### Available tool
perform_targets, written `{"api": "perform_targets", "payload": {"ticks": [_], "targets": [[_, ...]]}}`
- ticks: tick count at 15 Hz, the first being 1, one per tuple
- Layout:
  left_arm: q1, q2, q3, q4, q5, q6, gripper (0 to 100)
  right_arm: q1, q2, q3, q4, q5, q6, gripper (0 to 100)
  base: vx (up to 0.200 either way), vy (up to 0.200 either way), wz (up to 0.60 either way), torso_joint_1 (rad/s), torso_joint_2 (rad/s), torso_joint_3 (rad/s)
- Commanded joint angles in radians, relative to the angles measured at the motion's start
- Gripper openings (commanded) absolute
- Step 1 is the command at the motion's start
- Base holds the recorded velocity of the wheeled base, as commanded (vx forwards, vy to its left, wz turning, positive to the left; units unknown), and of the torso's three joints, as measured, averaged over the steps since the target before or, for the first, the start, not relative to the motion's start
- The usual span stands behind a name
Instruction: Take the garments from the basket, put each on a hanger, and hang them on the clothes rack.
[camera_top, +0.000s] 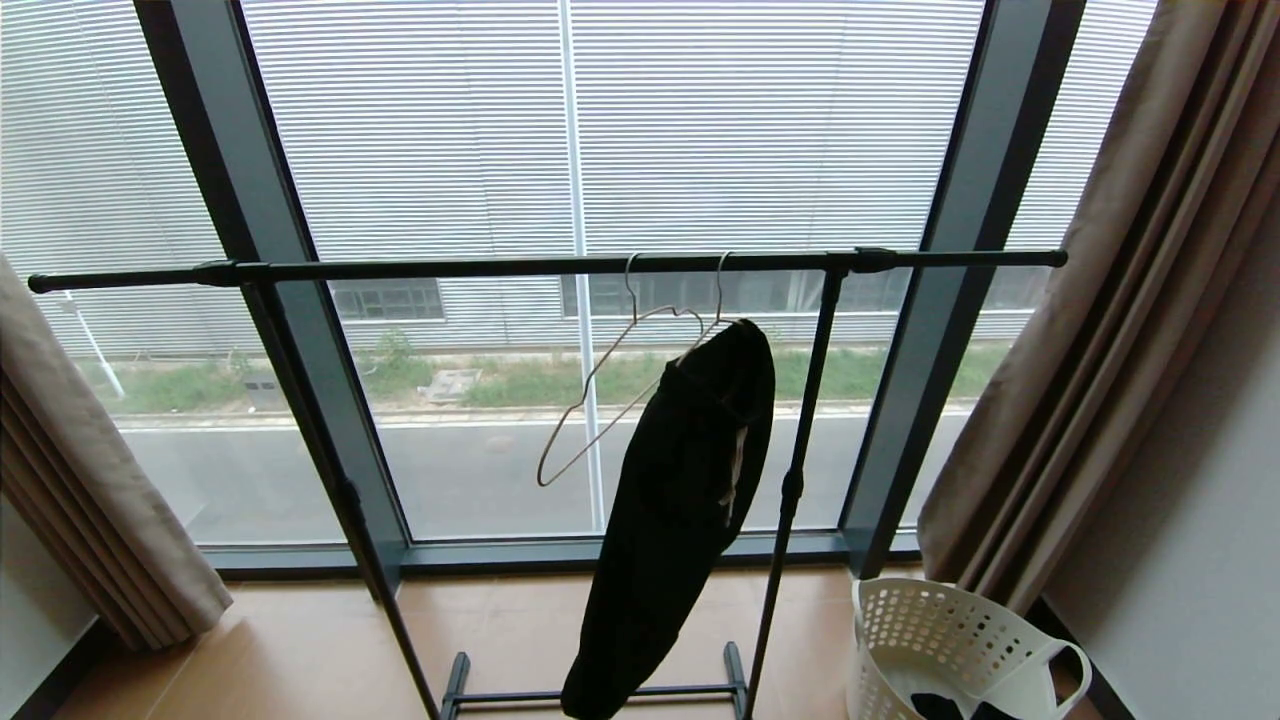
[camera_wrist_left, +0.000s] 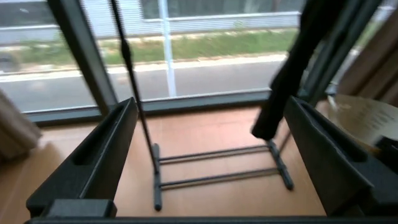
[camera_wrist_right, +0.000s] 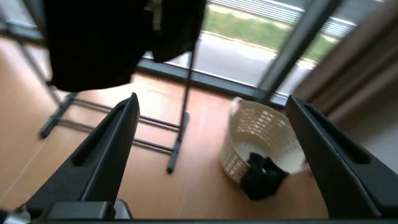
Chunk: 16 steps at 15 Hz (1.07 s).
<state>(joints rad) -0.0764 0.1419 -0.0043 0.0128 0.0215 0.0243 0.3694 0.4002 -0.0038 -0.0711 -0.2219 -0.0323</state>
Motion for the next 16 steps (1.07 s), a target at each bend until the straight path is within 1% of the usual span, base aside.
{"api": "perform_targets", "payload": {"ticks": [1,2,3,4,5,7,8,9,10,11,12,13,14,15,16], "targets": [[0.064,-0.064,0.000,0.001,-0.015,0.008,100,-0.171,-0.141,-0.005,0.051,0.001,0.002,100,0.000,0.000,0.00,0.000,0.00,0.000],[0.063,-0.084,0.000,0.001,-0.043,0.008,100,-0.216,-0.181,-0.008,0.070,0.001,0.002,100,0.000,0.000,0.00,0.000,0.00,0.000],[0.063,-0.096,-0.002,0.006,-0.080,0.014,100,-0.290,-0.230,-0.010,0.073,0.001,0.002,100,0.000,0.000,0.00,0.000,0.00,0.000],[0.064,-0.100,-0.003,0.015,-0.086,0.023,100,-0.360,-0.274,-0.010,0.074,0.006,0.006,100,0.000,0.000,0.00,0.000,0.00,0.000],[0.066,-0.124,-0.005,0.015,-0.087,0.023,100,-0.392,-0.330,-0.012,0.077,0.047,0.009,100,0.000,0.000,0.00,0.000,0.00,0.000],[0.070,-0.139,-0.003,0.013,-0.087,0.023,100,-0.392,-0.347,-0.012,0.074,0.053,0.025,100,0.000,0.000,0.00,0.000,0.00,0.000],[0.070,-0.139,-0.003,0.012,-0.087,0.025,100,-0.374,-0.396,-0.012,0.080,0.099,0.023,100,0.000,0.000,0.00,0.000,0.00,0.000],[0.070,-0.139,-0.003,0.013,-0.091,0.025,100,-0.368,-0.399,-0.005,0.094,0.171,0.009,100,0.000,0.000,0.00,0.000,0.00,0.000],[0.070,-0.139,-0.005,0.013,-0.103,0.026,100,-0.360,-0.379,-0.013,0.120,0.357,-0.054,100,0.000,0.000,0.00,0.000,0.00,0.000],[0.070,-0.139,-0.005,0.012,-0.110,0.026,100,-0.342,-0.336,-0.012,0.117,0.358,-0.070,100,0.000,0.000,0.00,0.000,0.00,0.000],[0.070,-0.139,-0.005,0.012,-0.110,0.026,100,-0.331,-0.331,-0.012,0.116,0.357,-0.070,100,0.000,0.000,0.00,0.000,0.00,0.000],[0.070,-0.139,-0.003,0.012,-0.112,0.028,100,-0.334,-0.337,-0.012,0.112,0.360,-0.057,100,0.000,0.000,0.00,0.000,0.00,0.000],[0.070,-0.139,-0.003,0.012,-0.118,0.028,100,-0.360,-0.382,-0.012,0.111,0.355,-0.035,100,0.000,0.000,0.00,0.000,0.00,0.000],[0.070,-0.139,-0.005,0.012,-0.132,0.033,100,-0.369,-0.400,-0.007,0.099,0.331,-0.023,100,0.000,0.000,0.00,0.000,0.00,0.000],[0.070,-0.139,-0.003,0.012,-0.132,0.033,100,-0.369,-0.400,-0.002,0.086,0.289,-0.001,100,0.000,0.000,0.00,0.000,0.00,0.000]]}}
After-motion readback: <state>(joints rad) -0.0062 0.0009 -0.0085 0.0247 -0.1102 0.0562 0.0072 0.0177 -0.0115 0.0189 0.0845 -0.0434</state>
